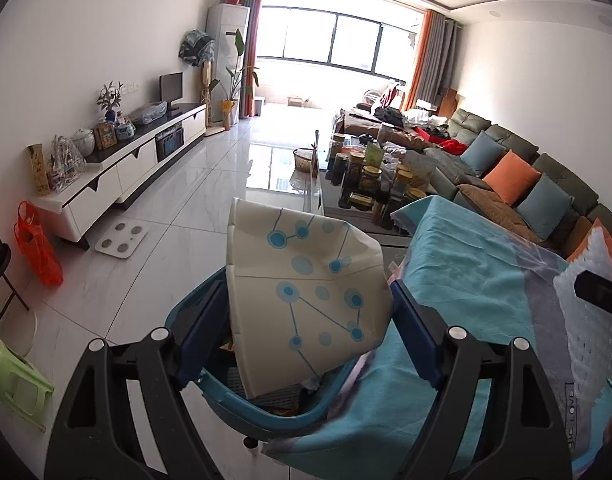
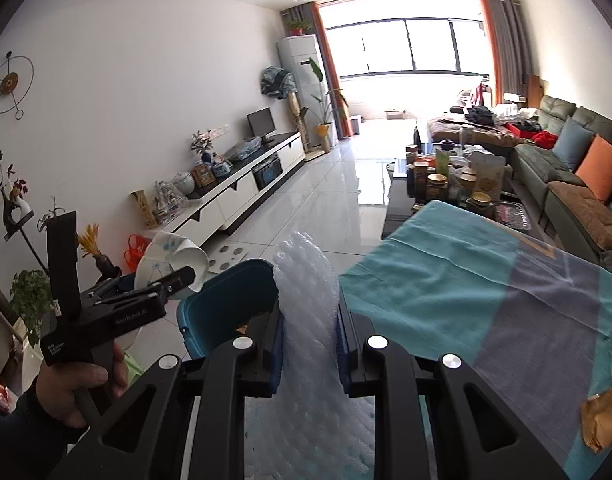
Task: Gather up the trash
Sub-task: 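Carry the paper cup and foam net to the teal bin, then open both tools over the teal bin to drop cup and net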
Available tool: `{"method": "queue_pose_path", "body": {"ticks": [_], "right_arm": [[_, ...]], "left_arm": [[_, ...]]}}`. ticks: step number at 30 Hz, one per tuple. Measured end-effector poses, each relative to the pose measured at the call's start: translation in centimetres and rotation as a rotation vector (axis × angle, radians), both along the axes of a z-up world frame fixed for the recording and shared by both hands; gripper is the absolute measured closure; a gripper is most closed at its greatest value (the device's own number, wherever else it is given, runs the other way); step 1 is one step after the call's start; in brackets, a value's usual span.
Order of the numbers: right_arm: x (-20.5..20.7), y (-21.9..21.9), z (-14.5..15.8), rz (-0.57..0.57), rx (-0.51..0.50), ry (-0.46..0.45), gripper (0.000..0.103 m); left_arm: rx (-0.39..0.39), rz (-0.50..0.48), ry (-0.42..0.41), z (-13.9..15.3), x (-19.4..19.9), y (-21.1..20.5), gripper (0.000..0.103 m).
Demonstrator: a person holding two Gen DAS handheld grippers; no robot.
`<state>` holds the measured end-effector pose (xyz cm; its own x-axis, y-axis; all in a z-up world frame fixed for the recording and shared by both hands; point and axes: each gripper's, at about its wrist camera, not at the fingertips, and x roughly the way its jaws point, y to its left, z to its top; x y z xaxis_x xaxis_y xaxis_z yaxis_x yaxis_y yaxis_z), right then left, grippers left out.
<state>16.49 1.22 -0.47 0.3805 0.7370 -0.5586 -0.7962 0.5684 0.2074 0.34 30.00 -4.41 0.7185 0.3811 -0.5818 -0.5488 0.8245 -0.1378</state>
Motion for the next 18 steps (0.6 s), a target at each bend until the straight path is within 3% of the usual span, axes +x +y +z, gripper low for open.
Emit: {"method": "queue_pose_path", "body": {"ticks": [18], "right_arm": [[2.1, 14.3, -3.1, 0.184, -0.108, 0.074, 0.083]], "left_arm": [[-0.068, 0.053, 0.130, -5.7, 3.9, 2.6, 0.023]]}}
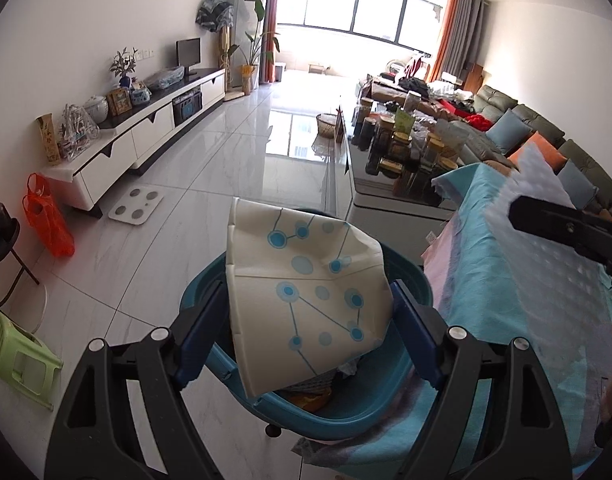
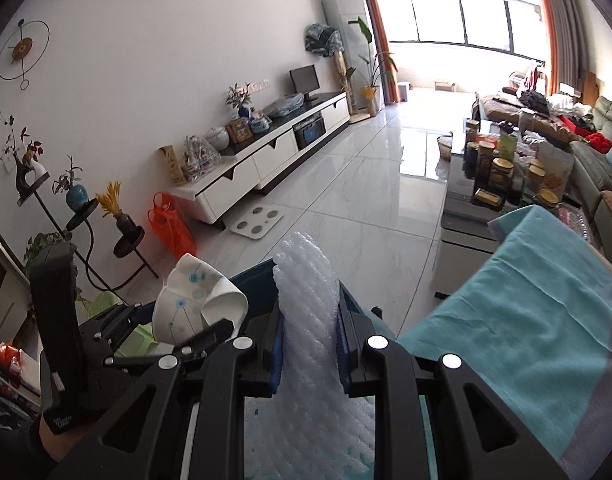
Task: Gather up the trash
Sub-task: 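Open both tools over the teal bin to drop cup and net, then move both tools back over the table toward the gold wrapper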
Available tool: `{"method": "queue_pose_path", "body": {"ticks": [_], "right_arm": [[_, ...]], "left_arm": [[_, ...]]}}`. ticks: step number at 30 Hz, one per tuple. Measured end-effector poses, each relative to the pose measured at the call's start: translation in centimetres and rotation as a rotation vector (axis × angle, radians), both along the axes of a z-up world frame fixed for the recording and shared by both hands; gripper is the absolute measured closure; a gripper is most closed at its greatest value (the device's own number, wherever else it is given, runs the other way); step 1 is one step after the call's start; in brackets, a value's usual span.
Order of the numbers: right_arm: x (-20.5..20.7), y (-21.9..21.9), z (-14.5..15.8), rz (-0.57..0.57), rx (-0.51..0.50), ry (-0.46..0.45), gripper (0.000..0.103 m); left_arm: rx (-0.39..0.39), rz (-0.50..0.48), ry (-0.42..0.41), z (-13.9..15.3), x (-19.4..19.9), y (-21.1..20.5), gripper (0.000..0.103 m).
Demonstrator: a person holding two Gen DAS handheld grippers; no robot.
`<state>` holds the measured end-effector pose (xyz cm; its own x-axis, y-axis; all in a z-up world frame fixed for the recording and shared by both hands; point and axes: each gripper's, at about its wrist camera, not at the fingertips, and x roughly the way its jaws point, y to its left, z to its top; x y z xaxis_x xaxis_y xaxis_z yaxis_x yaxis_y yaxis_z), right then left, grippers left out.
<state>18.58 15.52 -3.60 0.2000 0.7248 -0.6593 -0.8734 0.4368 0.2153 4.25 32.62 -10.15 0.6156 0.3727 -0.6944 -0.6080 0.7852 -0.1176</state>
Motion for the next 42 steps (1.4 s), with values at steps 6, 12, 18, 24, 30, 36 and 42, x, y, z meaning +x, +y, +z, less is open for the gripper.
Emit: {"method": "queue_pose_path", "body": {"ticks": [6, 12, 18, 24, 30, 36, 42], "right_arm": [[1.1, 3.9, -1.9, 0.030, -0.075, 0.013, 0.083], [1.7, 7.8, -3.8, 0.065, -0.173, 0.020, 0.083], [1.7, 10.8, -6.5, 0.093, -0.298, 0.027, 0.082], [1.7, 11.8, -8.1, 0.087, -0.353, 0.029, 0.065], [2.4, 11.3, -7.9, 0.079, -0.334, 0.041, 0.050], [3.0, 10.6, -6.6, 0.060, -0.279, 0.043, 0.034], [3.1, 8.7, -5.0, 0.038, -0.198, 0.052, 0.030]], "left_arm": [[-0.025, 0.015, 0.038, -2.0, 1.7, 1.4, 0.023], [-0.074, 0.027, 0.085, -4.5, 3.4, 3.1, 0.023], [-0.091, 0.035, 0.124, -6.3, 5.2, 4.7, 0.022], [-0.092, 0.037, 0.156, -7.4, 6.2, 5.4, 0.020], [-0.066, 0.048, 0.148, -6.9, 6.4, 5.6, 0.013], [-0.052, 0.094, 0.110, -5.5, 4.4, 5.5, 0.010], [-0.039, 0.130, 0.034, -3.2, 0.7, 4.6, 0.006]]}}
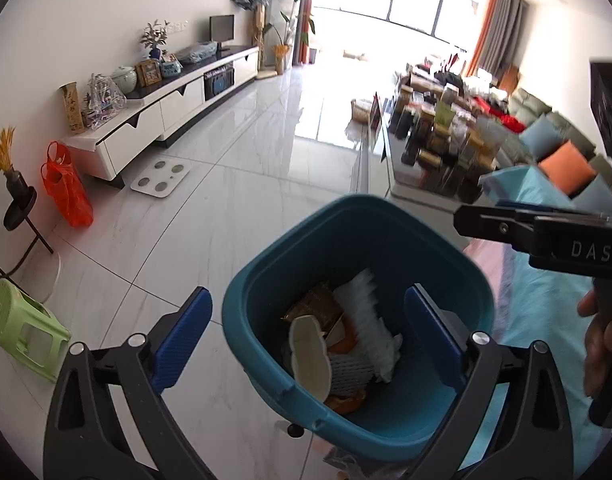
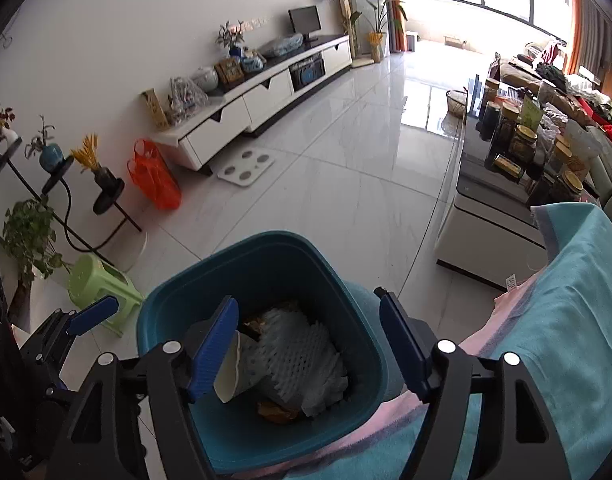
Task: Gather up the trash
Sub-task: 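Move both tools back over the table toward the gold wrapper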
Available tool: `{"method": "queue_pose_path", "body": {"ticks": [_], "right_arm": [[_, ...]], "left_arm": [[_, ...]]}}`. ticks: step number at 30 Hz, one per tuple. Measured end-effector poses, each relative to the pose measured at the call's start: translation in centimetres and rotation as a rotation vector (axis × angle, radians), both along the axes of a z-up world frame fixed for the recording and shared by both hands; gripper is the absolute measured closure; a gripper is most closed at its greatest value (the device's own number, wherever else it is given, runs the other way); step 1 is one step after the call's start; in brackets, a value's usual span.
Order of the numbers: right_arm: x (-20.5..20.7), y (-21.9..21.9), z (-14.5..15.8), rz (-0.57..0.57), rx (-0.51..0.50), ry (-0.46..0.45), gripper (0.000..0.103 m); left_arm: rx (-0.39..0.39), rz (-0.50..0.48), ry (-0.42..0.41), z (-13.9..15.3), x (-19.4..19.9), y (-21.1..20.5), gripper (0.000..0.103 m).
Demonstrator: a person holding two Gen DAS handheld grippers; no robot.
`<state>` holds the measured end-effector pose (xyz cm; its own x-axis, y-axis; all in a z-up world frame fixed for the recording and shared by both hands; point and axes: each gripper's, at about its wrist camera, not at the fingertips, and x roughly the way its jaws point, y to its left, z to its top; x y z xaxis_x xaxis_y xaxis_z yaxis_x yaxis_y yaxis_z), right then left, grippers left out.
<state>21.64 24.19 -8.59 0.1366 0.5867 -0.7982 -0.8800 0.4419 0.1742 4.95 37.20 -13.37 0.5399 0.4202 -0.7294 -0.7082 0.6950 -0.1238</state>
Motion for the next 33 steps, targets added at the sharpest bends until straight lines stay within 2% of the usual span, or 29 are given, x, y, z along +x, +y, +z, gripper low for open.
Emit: {"method": "queue_pose_path", "body": {"ticks": [5, 12, 21, 33], "right_arm": [[-0.1, -2.6, 1.5, -0.037, 0.073, -0.019, 0.017], [-0.6, -6.1, 3.0, -0.057, 0.129, -0.039, 0.007], [-2.0, -13.3, 6.0, -0.120, 0.210, -0.102, 0.007], [-4.7, -24.7, 9.4, -0.285, 0.332, -0.204, 0.007]], "left_arm": [[0.023, 0.012, -0.049, 2.2, -1.9, -1.2, 0.006], [0.076, 0.008, -0.114, 5.9, -3.1, -4.0, 0.006], [0.140, -0.056, -0.216, 10.9, -3.2, -9.3, 0.006], [0.179, -0.236, -0.296, 13.6, -0.9, -18.0, 0.006]]}}
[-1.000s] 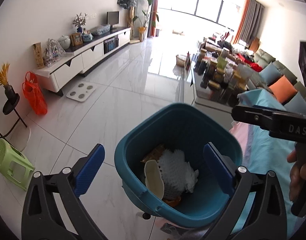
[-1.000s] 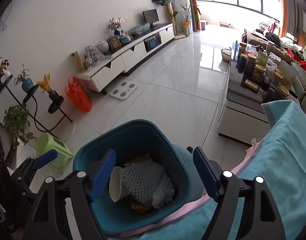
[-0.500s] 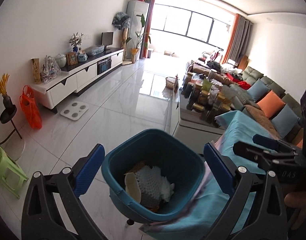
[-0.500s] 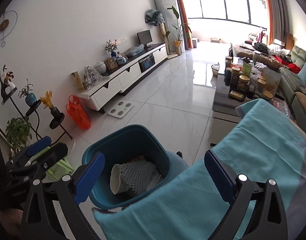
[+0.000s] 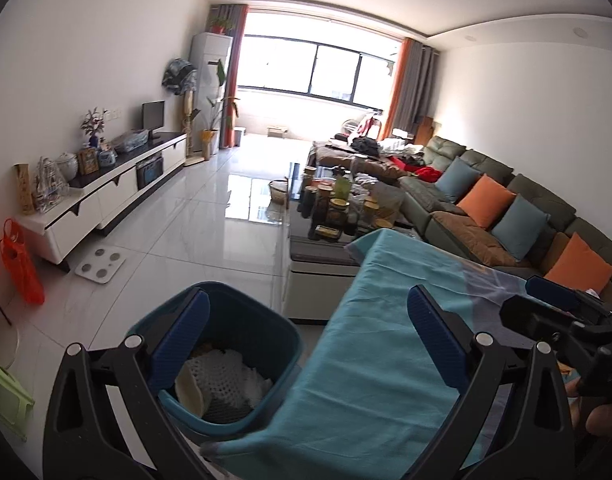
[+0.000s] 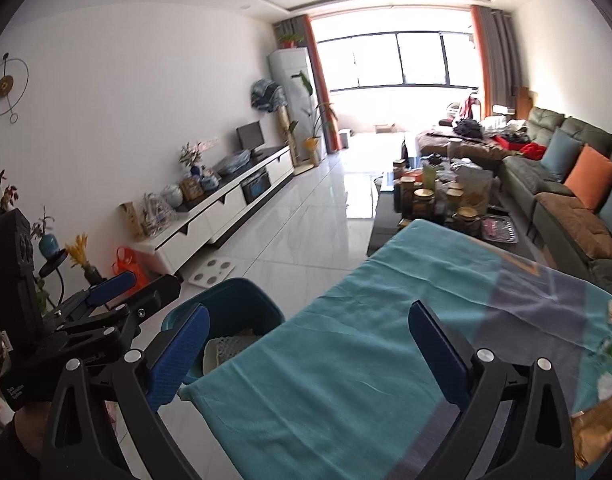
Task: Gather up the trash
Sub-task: 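Move both tools back over the table toward the gold wrapper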
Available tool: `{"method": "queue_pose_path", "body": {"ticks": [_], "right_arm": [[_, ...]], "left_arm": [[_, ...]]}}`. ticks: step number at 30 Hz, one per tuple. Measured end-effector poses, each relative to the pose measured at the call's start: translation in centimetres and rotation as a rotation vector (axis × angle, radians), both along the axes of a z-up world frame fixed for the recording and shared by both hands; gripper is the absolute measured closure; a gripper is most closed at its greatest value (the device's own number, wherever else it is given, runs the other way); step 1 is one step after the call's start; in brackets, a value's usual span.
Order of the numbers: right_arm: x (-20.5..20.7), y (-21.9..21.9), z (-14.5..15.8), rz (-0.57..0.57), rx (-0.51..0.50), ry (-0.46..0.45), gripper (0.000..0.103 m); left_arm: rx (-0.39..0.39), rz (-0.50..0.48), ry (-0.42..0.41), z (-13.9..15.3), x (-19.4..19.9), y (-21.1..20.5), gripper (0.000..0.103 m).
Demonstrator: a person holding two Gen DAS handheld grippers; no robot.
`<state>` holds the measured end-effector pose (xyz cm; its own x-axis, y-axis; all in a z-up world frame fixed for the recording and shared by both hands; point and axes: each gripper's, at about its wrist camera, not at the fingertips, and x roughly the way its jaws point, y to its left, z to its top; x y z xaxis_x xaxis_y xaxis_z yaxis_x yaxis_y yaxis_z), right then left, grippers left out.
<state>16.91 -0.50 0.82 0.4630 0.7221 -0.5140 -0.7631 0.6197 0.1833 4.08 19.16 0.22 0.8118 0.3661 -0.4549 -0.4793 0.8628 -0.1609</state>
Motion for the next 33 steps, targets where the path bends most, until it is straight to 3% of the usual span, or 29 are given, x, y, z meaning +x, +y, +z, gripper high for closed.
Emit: {"method": "queue_pose_path", "body": {"ticks": [10, 18, 33], "right_arm": [[-2.1, -8.5, -0.3, -0.177, 0.036, -0.049, 0.007], [-3.7, -14.1, -0.9, -0.319, 0.045, -0.079, 0.007], [-6.4, -23.6, -3.6, -0.631, 0.015, -0.112, 0.007]], "left_arm": [[0.001, -0.134, -0.053, 0.4, 1.1, -7.1, 0.006], [0.015, -0.273, -0.045, -0.3, 2.1, -12.7, 0.006], [0.023, -0.442, 0.016, -2.7, 4.4, -17.8, 0.006]]}}
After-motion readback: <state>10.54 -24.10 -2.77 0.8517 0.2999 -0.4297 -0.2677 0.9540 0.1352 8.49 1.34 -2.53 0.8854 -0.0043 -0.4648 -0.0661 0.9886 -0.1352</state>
